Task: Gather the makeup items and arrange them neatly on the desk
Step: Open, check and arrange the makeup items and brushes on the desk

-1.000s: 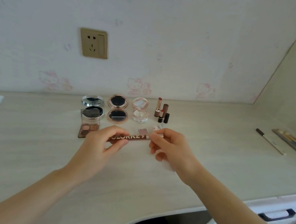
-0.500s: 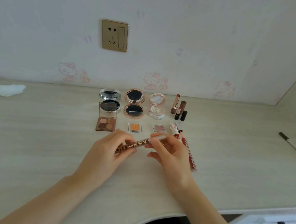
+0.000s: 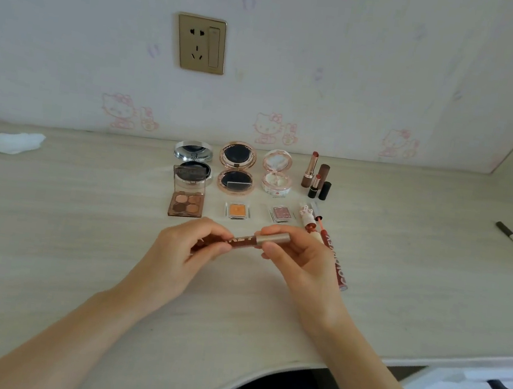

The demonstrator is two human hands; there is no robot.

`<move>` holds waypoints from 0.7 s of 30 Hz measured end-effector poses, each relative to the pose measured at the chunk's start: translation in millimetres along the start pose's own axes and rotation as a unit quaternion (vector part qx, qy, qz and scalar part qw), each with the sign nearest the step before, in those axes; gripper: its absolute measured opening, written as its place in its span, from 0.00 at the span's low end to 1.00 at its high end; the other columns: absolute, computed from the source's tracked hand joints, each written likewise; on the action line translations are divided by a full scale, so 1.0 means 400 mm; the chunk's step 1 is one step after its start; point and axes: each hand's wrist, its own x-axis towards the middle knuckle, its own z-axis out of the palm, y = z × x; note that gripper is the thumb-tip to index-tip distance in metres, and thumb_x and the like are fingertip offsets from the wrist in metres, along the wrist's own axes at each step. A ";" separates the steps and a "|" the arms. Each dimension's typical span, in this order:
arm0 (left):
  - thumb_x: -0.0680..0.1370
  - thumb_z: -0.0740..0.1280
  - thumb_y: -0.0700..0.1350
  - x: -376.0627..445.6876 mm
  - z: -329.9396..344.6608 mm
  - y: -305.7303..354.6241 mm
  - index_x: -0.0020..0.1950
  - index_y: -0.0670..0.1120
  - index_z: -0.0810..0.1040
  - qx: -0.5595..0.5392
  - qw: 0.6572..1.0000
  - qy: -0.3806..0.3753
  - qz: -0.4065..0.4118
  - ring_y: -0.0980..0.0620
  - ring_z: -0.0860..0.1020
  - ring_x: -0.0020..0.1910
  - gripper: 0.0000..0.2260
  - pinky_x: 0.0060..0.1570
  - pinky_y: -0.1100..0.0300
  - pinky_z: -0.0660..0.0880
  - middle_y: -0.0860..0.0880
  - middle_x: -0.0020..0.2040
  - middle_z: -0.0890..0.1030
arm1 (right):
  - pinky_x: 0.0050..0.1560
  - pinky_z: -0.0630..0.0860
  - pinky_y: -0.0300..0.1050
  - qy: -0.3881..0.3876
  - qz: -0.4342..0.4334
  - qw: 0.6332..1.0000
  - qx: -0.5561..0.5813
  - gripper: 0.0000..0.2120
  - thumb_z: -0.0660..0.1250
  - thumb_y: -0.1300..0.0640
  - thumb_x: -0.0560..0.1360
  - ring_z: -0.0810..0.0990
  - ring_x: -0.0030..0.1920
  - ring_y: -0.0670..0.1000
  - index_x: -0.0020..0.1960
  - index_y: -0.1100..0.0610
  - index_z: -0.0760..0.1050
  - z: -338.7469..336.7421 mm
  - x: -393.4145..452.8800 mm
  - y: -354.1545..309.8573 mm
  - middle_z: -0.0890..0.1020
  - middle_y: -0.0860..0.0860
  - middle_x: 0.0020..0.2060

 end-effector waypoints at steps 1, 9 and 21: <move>0.75 0.69 0.43 -0.001 0.000 -0.001 0.49 0.48 0.81 0.006 1.000 0.001 0.004 0.57 0.79 0.43 0.04 0.42 0.68 0.73 0.59 0.43 0.80 | 0.54 0.79 0.45 -0.007 0.002 1.000 0.004 0.08 0.68 0.68 0.74 0.83 0.47 0.48 0.52 0.63 0.79 0.001 -0.001 0.000 0.85 0.50 0.43; 0.76 0.69 0.42 -0.007 0.007 0.007 0.51 0.47 0.76 0.099 0.992 0.002 0.072 0.60 0.74 0.43 0.05 0.44 0.71 0.68 0.57 0.45 0.75 | 0.41 0.81 0.47 0.046 0.012 0.998 -0.032 0.07 0.64 0.57 0.78 0.83 0.39 0.50 0.49 0.61 0.77 0.017 0.000 0.009 0.83 0.54 0.37; 0.73 0.71 0.44 -0.003 0.001 -0.019 0.50 0.46 0.81 0.102 0.992 0.033 0.063 0.64 0.74 0.43 0.07 0.43 0.73 0.68 0.56 0.44 0.79 | 0.52 0.78 0.41 0.025 -0.051 0.989 -0.136 0.14 0.71 0.61 0.73 0.79 0.56 0.45 0.58 0.51 0.76 0.009 -0.006 0.021 0.80 0.42 0.53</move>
